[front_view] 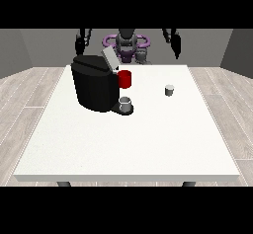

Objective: Insert the coffee pod into the coffee machine and close the lid

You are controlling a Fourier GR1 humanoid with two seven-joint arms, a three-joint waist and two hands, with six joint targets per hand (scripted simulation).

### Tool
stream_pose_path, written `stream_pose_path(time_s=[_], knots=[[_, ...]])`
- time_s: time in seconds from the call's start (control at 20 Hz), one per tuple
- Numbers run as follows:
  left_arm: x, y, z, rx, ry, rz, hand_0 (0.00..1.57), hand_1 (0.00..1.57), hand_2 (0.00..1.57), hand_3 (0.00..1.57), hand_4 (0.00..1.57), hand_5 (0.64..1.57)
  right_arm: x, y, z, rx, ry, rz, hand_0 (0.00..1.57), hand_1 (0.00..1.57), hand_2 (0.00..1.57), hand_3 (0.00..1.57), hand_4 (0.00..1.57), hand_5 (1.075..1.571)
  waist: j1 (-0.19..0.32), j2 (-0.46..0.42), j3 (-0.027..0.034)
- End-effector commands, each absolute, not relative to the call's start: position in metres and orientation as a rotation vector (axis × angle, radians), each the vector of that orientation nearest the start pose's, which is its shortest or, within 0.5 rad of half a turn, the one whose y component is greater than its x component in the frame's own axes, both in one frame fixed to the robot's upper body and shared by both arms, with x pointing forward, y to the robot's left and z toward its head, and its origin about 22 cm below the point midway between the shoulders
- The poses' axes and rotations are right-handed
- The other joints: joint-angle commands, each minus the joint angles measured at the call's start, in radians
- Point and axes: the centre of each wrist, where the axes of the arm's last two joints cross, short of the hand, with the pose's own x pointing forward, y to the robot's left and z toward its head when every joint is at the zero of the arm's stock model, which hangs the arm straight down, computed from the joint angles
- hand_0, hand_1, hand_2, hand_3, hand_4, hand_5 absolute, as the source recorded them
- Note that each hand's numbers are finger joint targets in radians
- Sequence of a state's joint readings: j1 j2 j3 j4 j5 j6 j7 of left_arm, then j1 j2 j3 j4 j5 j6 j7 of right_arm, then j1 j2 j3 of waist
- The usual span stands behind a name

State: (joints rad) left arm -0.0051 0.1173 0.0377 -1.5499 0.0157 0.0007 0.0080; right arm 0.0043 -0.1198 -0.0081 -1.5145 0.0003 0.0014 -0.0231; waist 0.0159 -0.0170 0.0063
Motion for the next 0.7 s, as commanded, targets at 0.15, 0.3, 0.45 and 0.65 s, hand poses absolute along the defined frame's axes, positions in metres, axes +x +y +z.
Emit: stream_pose_path(time_s=[0.15, 0.3, 0.45, 0.65], knots=[[0.240, 0.285, -0.009, 0.052, -1.616, -0.106, 0.00, 0.00, 0.00, 0.00, 0.21, 1.571, 0.238, -0.259, 0.001, -0.026, -1.473, 0.092, 0.00, 0.00, 0.00, 0.00, 0.13, 1.571, -0.042, -0.025, -0.0066], [0.252, 0.315, 0.009, 0.119, -1.705, -0.215, 0.00, 0.00, 0.00, 0.00, 0.21, 1.571, 0.246, -0.246, 0.001, -0.142, -1.634, -0.072, 0.00, 0.00, 0.00, 0.00, 0.13, 1.571, -0.070, 0.021, -0.0069], [0.270, 0.346, 0.019, 0.255, -1.706, -0.230, 0.00, 0.00, 0.00, 0.00, 0.00, 1.571, 0.249, -0.228, 0.020, -0.058, -1.697, -0.057, 0.00, 0.00, 0.00, 0.00, 0.09, 1.571, -0.155, 0.063, -0.0074], [0.293, 0.362, 0.032, 0.232, -1.615, -0.210, 0.00, 0.00, 0.00, 0.00, 0.00, 1.571, 0.249, -0.220, 0.022, -0.038, -1.734, -0.019, 0.00, 0.00, 0.00, 0.00, 0.27, 1.571, -0.171, 0.096, -0.0069]])
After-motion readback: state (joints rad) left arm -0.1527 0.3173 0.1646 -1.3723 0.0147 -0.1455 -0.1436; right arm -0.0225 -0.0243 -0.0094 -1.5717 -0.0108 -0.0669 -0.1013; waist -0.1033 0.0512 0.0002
